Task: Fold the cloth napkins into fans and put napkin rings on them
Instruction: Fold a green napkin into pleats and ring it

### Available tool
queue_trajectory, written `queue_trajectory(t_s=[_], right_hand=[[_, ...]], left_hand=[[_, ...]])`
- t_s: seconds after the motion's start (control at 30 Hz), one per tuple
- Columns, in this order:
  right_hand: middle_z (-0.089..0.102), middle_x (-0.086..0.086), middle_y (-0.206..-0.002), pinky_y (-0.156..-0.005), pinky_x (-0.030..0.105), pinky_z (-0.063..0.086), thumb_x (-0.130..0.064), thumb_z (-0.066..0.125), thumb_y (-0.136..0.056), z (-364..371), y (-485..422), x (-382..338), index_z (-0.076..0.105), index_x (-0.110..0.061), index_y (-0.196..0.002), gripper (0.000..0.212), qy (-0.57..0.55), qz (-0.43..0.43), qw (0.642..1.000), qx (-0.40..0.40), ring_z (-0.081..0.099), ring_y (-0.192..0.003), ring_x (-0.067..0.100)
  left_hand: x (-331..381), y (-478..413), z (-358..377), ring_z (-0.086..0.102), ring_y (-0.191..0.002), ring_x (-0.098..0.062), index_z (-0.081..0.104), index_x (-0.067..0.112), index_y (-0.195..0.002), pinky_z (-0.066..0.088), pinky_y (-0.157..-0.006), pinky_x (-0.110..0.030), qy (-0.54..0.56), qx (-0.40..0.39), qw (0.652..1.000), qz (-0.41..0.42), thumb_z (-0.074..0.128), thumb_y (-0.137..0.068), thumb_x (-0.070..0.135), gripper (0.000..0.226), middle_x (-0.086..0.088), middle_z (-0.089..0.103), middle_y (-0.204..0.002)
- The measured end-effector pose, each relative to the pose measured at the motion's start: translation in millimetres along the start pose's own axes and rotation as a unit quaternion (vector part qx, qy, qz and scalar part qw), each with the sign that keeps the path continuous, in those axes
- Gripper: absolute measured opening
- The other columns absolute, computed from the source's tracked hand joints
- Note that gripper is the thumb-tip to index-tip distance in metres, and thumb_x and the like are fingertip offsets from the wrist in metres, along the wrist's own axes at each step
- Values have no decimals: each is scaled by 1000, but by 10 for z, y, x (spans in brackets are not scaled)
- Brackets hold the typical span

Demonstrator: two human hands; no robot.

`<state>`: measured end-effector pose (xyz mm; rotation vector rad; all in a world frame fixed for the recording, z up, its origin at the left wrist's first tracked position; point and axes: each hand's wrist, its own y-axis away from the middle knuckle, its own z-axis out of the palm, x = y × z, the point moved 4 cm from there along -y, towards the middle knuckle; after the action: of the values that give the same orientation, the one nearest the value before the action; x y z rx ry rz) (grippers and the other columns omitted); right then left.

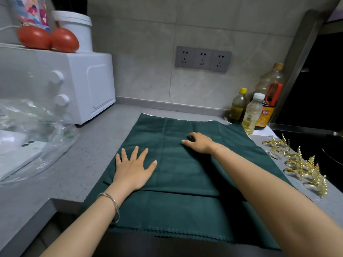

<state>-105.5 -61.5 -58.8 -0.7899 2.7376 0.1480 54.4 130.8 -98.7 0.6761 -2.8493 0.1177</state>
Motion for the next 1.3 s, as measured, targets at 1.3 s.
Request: queue_trajectory(t_s=[1.3], right_hand=[[66,-21,-113,-95,25,48,-29,61,-91,-50,1480,62,71,-32,-108,21,-89,-280,949,113,57,-109,-8]], left_hand=[[61,707,-149,-15,-146,-19,-10,31,-151,-13,-117,-45,-11,-39,998,44,2,-102,40,51,6,-13,-159]])
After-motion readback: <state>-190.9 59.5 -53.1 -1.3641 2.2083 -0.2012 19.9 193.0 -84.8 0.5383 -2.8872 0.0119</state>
